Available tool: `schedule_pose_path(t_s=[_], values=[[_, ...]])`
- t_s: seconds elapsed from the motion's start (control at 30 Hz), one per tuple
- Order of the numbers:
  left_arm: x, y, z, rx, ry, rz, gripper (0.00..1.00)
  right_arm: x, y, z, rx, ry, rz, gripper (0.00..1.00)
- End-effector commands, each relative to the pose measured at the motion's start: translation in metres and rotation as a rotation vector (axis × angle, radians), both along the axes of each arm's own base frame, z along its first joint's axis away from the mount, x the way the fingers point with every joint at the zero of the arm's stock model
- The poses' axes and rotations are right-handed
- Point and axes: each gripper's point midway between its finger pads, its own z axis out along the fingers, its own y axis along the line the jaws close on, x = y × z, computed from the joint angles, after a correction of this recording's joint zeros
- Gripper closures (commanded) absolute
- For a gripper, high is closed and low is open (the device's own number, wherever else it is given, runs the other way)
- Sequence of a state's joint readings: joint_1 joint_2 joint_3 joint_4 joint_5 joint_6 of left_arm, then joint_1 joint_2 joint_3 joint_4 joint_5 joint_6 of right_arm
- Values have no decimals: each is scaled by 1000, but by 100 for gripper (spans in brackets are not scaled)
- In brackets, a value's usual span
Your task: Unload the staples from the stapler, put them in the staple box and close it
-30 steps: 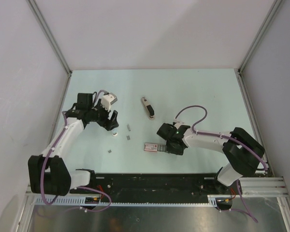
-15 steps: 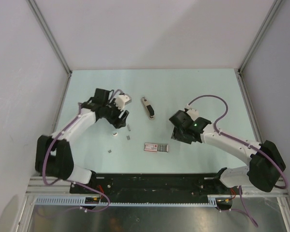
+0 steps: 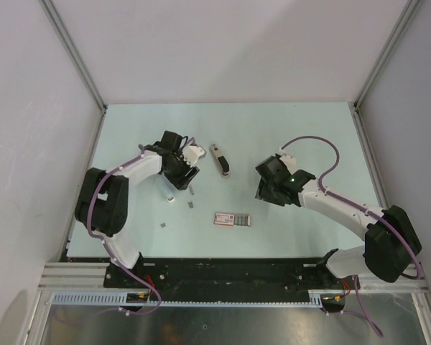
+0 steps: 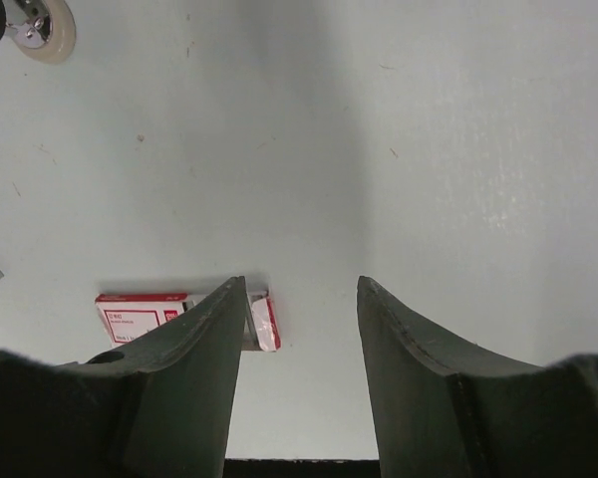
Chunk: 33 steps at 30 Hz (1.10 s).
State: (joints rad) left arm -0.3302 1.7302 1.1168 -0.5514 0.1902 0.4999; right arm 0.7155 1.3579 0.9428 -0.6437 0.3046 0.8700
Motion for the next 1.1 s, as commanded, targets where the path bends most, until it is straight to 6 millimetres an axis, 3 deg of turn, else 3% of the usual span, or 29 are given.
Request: schedule_pose_path(t_s=[0.0, 0.27, 0.73, 0.83, 1.07], values=[[23, -6, 10, 8, -69, -2, 34, 15, 15, 9, 46, -37, 26, 46], [21, -14, -5, 35, -49, -15, 34, 18, 20, 6, 59, -37, 30, 47], [1, -57, -9, 13, -40, -122, 34, 24, 17, 8, 63, -51, 16, 47], [-2, -60, -2, -5, -50, -133, 33, 26, 20, 8, 71, -58, 23, 47], [-12, -67, 41, -88, -137, -220, 30, 31, 20, 6, 51, -63, 33, 48]])
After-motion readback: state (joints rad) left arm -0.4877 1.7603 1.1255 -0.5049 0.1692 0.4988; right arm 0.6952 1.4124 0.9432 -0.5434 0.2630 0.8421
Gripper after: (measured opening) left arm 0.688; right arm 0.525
